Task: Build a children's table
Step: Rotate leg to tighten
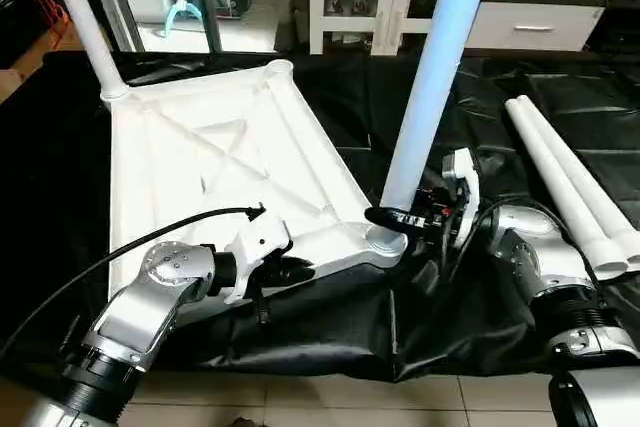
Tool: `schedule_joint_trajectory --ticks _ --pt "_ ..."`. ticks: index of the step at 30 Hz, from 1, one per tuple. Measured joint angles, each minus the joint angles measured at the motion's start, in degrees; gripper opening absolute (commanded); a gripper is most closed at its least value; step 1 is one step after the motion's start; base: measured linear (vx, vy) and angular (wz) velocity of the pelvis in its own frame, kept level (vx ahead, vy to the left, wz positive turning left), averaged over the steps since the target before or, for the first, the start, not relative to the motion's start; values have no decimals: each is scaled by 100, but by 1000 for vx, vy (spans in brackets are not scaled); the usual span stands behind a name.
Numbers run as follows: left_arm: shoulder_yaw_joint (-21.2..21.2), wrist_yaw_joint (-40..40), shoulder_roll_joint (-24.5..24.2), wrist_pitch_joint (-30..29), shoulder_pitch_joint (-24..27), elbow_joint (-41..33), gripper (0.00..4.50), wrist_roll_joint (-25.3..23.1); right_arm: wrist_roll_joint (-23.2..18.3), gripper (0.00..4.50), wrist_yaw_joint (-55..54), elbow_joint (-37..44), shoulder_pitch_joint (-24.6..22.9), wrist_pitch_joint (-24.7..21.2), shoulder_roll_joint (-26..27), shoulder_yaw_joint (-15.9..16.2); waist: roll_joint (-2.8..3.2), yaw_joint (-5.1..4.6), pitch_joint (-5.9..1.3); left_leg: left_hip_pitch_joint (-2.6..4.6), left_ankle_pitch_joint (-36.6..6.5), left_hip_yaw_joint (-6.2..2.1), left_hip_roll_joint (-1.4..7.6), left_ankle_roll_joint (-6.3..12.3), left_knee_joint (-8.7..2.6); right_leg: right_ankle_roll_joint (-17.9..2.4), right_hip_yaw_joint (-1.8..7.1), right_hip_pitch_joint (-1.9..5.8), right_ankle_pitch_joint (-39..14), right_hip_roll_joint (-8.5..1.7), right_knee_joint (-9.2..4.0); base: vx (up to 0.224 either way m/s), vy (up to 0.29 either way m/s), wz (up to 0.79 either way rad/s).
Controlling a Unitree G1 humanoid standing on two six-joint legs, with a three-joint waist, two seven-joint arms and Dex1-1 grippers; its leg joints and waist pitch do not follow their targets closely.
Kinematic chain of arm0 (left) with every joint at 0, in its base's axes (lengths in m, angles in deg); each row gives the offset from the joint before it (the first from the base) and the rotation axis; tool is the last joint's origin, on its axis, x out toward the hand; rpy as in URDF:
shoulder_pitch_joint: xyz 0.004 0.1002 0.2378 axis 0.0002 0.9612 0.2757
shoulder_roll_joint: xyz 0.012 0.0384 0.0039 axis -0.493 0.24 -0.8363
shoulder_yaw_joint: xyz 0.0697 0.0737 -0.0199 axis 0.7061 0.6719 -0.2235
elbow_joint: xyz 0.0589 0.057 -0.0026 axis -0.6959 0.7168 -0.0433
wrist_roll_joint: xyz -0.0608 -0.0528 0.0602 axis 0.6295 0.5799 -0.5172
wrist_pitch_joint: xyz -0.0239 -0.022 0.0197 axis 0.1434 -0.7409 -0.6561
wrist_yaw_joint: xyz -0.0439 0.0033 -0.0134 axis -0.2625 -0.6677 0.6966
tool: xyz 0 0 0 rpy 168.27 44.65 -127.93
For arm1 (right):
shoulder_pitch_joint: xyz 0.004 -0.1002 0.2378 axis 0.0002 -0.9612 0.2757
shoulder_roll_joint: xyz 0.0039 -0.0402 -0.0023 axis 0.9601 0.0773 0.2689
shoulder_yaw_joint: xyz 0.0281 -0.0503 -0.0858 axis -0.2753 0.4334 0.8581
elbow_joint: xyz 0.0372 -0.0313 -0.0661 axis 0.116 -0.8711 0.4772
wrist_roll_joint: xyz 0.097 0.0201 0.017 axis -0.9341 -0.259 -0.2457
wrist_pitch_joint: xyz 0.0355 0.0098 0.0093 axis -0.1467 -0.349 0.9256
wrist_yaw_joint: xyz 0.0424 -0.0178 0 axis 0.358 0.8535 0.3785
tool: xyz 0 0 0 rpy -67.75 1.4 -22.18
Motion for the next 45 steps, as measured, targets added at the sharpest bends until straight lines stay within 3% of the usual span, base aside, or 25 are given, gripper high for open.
schedule_joint_trajectory --ticks 4,6,14,17,22,25,29,32,34,36,41,42,45 --pt "-47 -217 41 -160 -42 2 0 -36 143 208 -589 -225 121 240 196 -18 -5 -87 -2 7 2 0 2 -4 0 0 3 1 0 3 4 0 0 0" --pt "-57 -578 220 -413 -261 126 0 -229 327 205 -1557 -496 284 509 472 -85 -18 -141 -8 16 -4 -1 5 -30 0 -1 6 3 2 8 9 0 0 0" --pt "-95 -2509 1936 -1432 -1130 1053 0 -586 628 194 -5584 -1277 818 836 1495 -710 -70 -201 -39 23 -12 -1 -6 -36 2 -4 9 22 5 0 -6 0 0 0" --pt "-22 -2703 2125 -1443 -1210 1196 0 -679 725 194 -6185 -1548 927 1133 1663 -767 -83 -207 -53 28 -13 -9 -3 -39 0 -4 2 28 4 3 -6 0 0 0" --pt "13 -2332 1672 -1141 -1004 973 0 -633 785 194 -5290 -1646 919 1360 1537 -675 -84 -264 -51 18 -12 -16 1 -41 -9 -1 1 19 5 11 -11 0 0 0" --pt "-14 -1903 1281 -852 -795 777 0 -496 733 264 -4200 -1494 778 1414 1222 -504 -72 -258 -47 15 -11 -18 2 -39 -23 4 -2 8 2 16 -9 0 0 0" --pt "-107 -1046 635 -439 -425 415 0 -298 424 297 -2604 -1210 490 1008 836 -364 -35 -222 -20 7 -8 -24 3 -32 -28 5 -2 0 0 21 -11 0 0 0" --pt "-29 -444 103 -166 -152 53 0 -157 318 317 -1279 -767 280 757 348 -21 -33 -157 -9 -12 3 -25 3 -7 -22 4 -10 -8 -1 18 -14 0 0 0" --pt "-25 -209 1 -135 -77 -22 0 -59 278 317 -673 -494 159 555 133 86 -29 -45 -7 -14 2 -23 3 -5 -15 4 -10 -8 -1 15 -11 0 0 0" --pt "-26 -111 -4 -120 -53 -28 0 1 217 317 -274 -374 120 374 -52 92 -14 8 3 -15 2 -18 -1 -4 -13 3 -8 -9 -1 8 -8 0 0 0" --pt "-43 -57 -68 -116 -49 -25 0 10 22 317 203 -119 56 42 -451 45 -14 -18 4 -8 3 -17 2 -6 -10 4 -4 -9 0 11 -1 0 0 0" --pt "-45 -54 -75 -116 -49 -24 0 16 -19 291 281 -44 22 -80 -512 4 -14 -24 4 -8 3 -17 2 -6 -11 3 -4 -9 0 11 -2 0 0 0" --pt "-49 -59 -67 -117 -50 -13 0 17 -33 278 326 29 -32 -225 -458 -27 -14 -46 4 -8 3 -17 2 -6 -10 3 -4 -10 0 12 -1 0 0 0"
